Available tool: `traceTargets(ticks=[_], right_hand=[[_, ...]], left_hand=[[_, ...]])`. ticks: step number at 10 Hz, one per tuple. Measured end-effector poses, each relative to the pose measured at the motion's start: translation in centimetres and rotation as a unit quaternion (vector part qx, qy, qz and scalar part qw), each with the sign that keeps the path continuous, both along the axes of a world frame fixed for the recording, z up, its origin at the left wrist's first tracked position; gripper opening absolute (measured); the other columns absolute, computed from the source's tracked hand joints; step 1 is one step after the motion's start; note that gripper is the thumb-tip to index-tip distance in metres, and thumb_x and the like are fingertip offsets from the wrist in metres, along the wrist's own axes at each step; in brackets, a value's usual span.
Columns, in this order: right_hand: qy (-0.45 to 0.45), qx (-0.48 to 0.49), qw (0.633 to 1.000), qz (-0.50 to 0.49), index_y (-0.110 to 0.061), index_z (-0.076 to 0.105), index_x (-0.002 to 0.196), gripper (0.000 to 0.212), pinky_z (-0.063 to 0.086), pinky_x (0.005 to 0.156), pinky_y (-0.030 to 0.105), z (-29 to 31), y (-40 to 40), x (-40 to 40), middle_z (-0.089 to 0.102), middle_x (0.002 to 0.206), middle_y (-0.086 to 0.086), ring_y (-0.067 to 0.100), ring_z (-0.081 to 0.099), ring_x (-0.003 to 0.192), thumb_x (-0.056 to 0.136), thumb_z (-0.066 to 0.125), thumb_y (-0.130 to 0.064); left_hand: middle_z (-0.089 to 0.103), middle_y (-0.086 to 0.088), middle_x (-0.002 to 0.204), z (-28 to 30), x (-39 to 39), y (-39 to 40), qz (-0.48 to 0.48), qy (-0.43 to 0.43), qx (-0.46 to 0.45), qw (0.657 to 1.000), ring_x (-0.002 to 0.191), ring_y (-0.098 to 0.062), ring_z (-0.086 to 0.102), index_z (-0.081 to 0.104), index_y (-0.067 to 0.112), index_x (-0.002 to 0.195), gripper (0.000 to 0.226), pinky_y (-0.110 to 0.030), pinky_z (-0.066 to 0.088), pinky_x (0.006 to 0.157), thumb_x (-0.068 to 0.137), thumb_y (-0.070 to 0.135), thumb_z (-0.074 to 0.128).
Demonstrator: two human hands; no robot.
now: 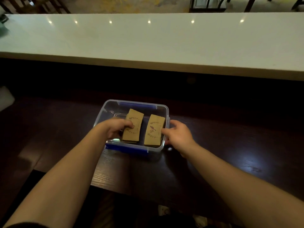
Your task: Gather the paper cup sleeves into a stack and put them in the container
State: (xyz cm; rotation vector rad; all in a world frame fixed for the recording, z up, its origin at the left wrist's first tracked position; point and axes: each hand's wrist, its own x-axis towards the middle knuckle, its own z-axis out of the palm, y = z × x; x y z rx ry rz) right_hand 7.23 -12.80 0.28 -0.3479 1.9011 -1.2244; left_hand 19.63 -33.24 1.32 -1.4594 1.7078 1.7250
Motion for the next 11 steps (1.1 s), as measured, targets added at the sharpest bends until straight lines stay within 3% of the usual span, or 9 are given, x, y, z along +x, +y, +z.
traceTargets(ticks=[1, 3, 4, 7, 8, 9, 10, 11], right_hand=[[-0.033, -0.012, 0.999, -0.003, -0.018, 0.057, 0.121, 0.032, 0.062, 0.076, 0.043, 0.1, 0.7, -0.4, 0.072, 0.108, 0.010, 0.024, 0.072, 0.094, 0.089, 0.063, -0.013], [-0.012, 0.001, 1.000, 0.009, -0.018, 0.058, 0.122, 0.033, 0.059, 0.079, 0.053, 0.5, 0.9, -0.3, 0.071, 0.105, 0.009, 0.025, 0.072, 0.090, 0.089, 0.062, -0.017], [-0.008, 0.007, 1.000, 0.007, -0.019, 0.059, 0.119, 0.032, 0.059, 0.078, 0.055, 0.3, 1.1, -0.4, 0.072, 0.102, 0.008, 0.026, 0.073, 0.087, 0.088, 0.063, -0.018], [0.014, 0.019, 1.000, -0.012, -0.032, 0.059, 0.104, 0.022, 0.060, 0.074, 0.053, -0.5, 1.6, -0.8, 0.073, 0.099, 0.005, 0.025, 0.073, 0.084, 0.085, 0.064, -0.021], [0.012, 0.018, 1.000, -0.014, -0.027, 0.061, 0.109, 0.023, 0.060, 0.076, 0.053, -0.3, 1.8, -0.9, 0.074, 0.099, 0.004, 0.024, 0.073, 0.084, 0.086, 0.064, -0.022], [0.019, 0.031, 0.999, -0.009, -0.019, 0.055, 0.127, 0.042, 0.060, 0.077, 0.052, 0.1, 2.2, -0.7, 0.070, 0.098, 0.000, 0.026, 0.071, 0.086, 0.087, 0.065, -0.029], [0.034, 0.053, 0.998, -0.004, -0.016, 0.039, 0.145, 0.074, 0.059, 0.081, 0.047, 0.6, 3.3, -1.3, 0.060, 0.126, 0.005, 0.029, 0.066, 0.101, 0.084, 0.065, -0.048], [0.079, 0.045, 0.994, -0.055, -0.014, 0.043, 0.143, 0.075, 0.057, 0.084, 0.044, 1.0, 5.2, -3.4, 0.057, 0.136, 0.008, 0.028, 0.065, 0.105, 0.082, 0.063, -0.053]], left_hand=[[0.064, -0.015, 0.113, -0.3, -0.9, 0.4, -0.005, 0.006, -0.001, 1.000, 0.103, -0.031, 0.063, 0.055, 0.011, 0.116, 0.029, -0.049, 0.051, 0.093, 0.088, 0.017, 0.060], [0.063, -0.010, 0.103, -0.8, -2.7, 1.8, -0.071, -0.013, -0.054, 0.996, 0.095, -0.026, 0.061, 0.056, 0.014, 0.102, 0.016, -0.036, 0.051, 0.075, 0.088, 0.022, 0.058], [0.064, -0.009, 0.102, -1.2, -3.2, 2.4, -0.084, -0.018, -0.056, 0.995, 0.093, -0.024, 0.062, 0.056, 0.015, 0.105, 0.018, -0.033, 0.050, 0.067, 0.089, 0.023, 0.056], [0.064, -0.009, 0.101, -1.5, -3.6, 3.4, -0.083, -0.001, -0.043, 0.996, 0.093, -0.025, 0.062, 0.056, 0.016, 0.104, 0.019, -0.035, 0.050, 0.068, 0.087, 0.022, 0.055], [0.064, -0.010, 0.100, -1.6, -3.7, 3.6, -0.063, 0.009, -0.048, 0.997, 0.092, -0.026, 0.062, 0.056, 0.016, 0.103, 0.019, -0.035, 0.050, 0.066, 0.085, 0.021, 0.055], [0.064, -0.011, 0.100, -1.4, -3.8, 3.7, -0.056, 0.004, -0.055, 0.997, 0.091, -0.027, 0.062, 0.056, 0.016, 0.100, 0.017, -0.036, 0.050, 0.065, 0.085, 0.023, 0.054], [0.062, -0.010, 0.099, -1.0, -4.0, 4.0, -0.061, 0.009, -0.086, 0.994, 0.088, -0.025, 0.060, 0.055, 0.013, 0.103, 0.021, -0.036, 0.048, 0.069, 0.088, 0.028, 0.054], [0.058, -0.009, 0.102, -0.6, -4.1, 4.9, -0.091, 0.023, -0.294, 0.951, 0.091, -0.025, 0.056, 0.054, 0.010, 0.115, 0.034, -0.041, 0.048, 0.082, 0.090, 0.033, 0.055]])
